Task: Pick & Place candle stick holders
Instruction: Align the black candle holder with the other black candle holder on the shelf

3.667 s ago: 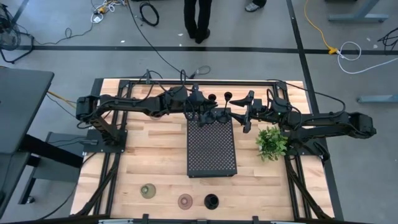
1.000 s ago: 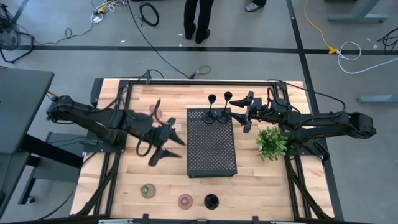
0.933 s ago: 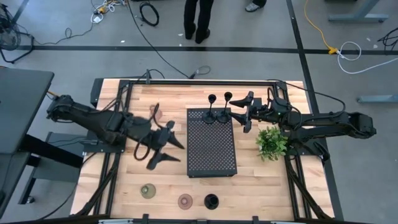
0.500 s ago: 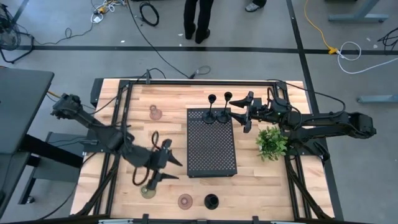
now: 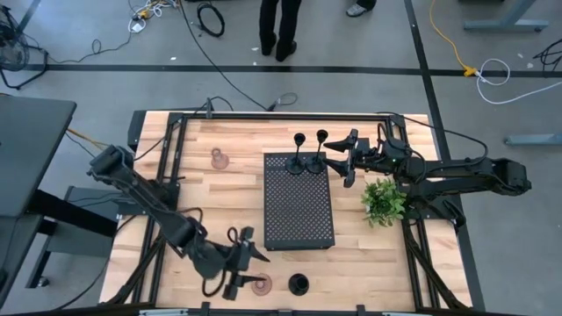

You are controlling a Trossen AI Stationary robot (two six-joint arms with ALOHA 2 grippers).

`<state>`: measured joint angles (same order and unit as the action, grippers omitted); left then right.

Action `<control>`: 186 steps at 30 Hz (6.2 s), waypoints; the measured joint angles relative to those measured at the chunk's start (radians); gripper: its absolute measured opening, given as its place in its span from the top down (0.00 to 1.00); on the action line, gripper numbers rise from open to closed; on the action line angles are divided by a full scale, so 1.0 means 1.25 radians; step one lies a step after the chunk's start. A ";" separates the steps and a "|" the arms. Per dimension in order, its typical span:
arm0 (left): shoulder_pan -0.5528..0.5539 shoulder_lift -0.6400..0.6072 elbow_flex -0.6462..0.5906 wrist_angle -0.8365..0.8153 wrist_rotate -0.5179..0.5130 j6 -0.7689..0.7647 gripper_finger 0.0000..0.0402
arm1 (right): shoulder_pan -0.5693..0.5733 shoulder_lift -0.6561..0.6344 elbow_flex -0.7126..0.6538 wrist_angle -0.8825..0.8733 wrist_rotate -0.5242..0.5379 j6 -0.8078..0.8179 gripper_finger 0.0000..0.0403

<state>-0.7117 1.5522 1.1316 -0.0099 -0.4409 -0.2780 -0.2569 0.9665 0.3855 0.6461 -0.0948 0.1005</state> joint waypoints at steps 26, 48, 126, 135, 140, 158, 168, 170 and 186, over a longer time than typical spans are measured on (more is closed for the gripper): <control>0.036 0.238 0.000 0.346 -0.006 0.030 0.45 | 0.000 0.000 0.000 -0.004 -0.001 -0.003 0.36; 0.096 0.353 0.002 0.593 0.157 0.044 0.45 | 0.000 0.000 0.000 -0.020 -0.001 -0.009 0.36; 0.143 0.180 0.179 0.281 0.156 0.215 0.97 | 0.000 0.000 0.000 -0.071 0.000 -0.012 0.36; 0.155 0.041 0.179 0.073 0.003 0.309 0.97 | 0.000 0.000 0.000 -0.071 0.000 -0.015 0.36; 0.174 -0.003 0.177 -0.023 -0.066 0.334 0.97 | 0.000 0.000 0.000 -0.070 0.000 -0.014 0.36; 0.328 -0.119 0.173 -0.251 -0.151 0.340 0.98 | 0.000 0.000 0.000 -0.070 0.000 -0.017 0.36; 0.393 -0.344 -0.085 -0.043 -0.114 0.320 0.98 | 0.000 0.000 0.000 -0.070 0.000 -0.024 0.36; 0.409 -0.392 -0.160 0.056 -0.091 0.340 0.98 | 0.000 0.000 0.000 -0.070 0.001 -0.024 0.36; 0.670 -0.413 -0.387 0.445 0.210 0.267 0.98 | 0.000 0.000 0.000 -0.068 0.028 -0.030 0.36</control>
<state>0.1253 1.0354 0.6475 0.5460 -0.1785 0.0559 -0.2573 0.9667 0.3855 0.5606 -0.0601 0.0631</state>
